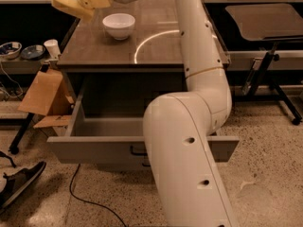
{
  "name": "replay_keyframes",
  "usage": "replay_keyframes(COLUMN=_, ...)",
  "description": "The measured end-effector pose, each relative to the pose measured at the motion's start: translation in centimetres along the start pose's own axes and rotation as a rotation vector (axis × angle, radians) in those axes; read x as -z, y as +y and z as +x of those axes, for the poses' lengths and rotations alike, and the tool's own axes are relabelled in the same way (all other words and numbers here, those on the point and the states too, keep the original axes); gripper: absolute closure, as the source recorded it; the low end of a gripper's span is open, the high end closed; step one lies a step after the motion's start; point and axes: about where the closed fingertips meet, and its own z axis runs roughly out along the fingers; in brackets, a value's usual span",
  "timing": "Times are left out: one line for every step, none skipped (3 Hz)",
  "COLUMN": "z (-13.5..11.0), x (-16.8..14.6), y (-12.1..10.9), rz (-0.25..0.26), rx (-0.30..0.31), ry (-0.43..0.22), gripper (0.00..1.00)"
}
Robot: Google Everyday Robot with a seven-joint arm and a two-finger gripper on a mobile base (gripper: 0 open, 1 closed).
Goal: Place sponge into top drawer
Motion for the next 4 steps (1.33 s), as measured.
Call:
replay_keyframes(z=-1.1, x=-3.7, y=2.3, rz=-0.116, rx=0.008, ry=-0.041, gripper=1.00)
replay_keyframes(z=-2.2, x=-6.5, y=4.4, rz=-0.214, rx=-0.020, ry=-0.059, gripper=1.00)
replay_keyframes(z=-3.7, x=-7.1, y=4.9, rz=-0.225, rx=-0.071, ry=-0.071, gripper=1.00)
replay_keyframes(z=-3.7, x=-7.1, y=4.9, rz=-0.225, rx=-0.071, ry=-0.071, gripper=1.00)
